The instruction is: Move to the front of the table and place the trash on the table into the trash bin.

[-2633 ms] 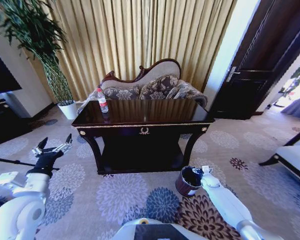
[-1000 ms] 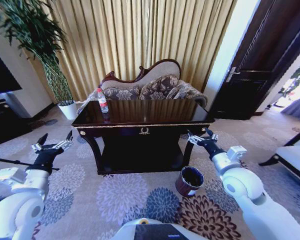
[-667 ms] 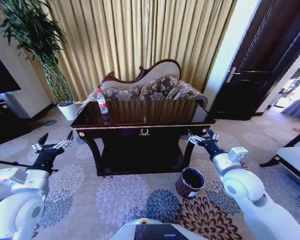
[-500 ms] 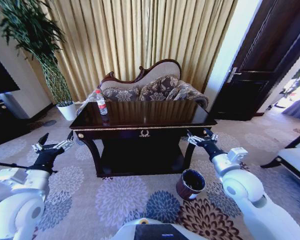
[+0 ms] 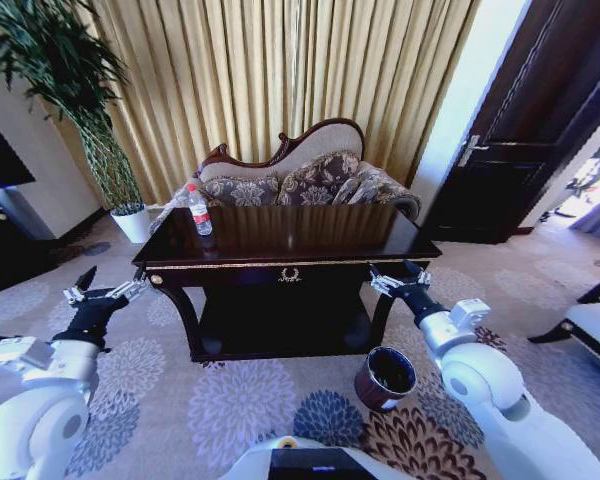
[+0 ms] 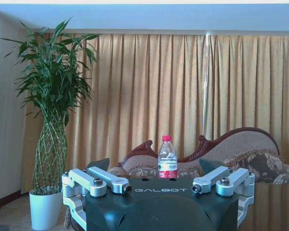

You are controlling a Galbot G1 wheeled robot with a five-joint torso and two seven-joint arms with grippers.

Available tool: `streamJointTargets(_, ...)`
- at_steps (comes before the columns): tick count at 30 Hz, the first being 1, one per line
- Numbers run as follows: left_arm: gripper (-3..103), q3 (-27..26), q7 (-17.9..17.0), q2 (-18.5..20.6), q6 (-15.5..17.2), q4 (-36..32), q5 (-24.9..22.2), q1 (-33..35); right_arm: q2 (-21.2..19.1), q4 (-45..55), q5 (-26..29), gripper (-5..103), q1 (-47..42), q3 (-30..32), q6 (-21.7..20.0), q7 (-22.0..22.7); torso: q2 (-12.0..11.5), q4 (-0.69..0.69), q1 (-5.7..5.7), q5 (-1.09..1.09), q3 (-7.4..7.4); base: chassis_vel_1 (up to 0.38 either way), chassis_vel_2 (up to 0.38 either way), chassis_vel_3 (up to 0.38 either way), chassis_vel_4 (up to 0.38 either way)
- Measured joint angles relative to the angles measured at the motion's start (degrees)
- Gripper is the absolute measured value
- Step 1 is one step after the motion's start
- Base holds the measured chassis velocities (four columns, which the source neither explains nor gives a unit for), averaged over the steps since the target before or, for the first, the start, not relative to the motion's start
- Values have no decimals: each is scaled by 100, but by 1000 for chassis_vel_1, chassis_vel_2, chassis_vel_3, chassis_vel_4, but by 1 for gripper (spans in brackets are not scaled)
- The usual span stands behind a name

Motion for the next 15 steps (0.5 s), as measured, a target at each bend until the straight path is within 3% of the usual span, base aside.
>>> streamJointTargets(15, 100, 22, 2, -11, 0, 2, 5, -9, 32, 20, -127, 100, -50, -94, 13, -3, 0, 0, 0, 0, 0, -85, 89, 80, -77)
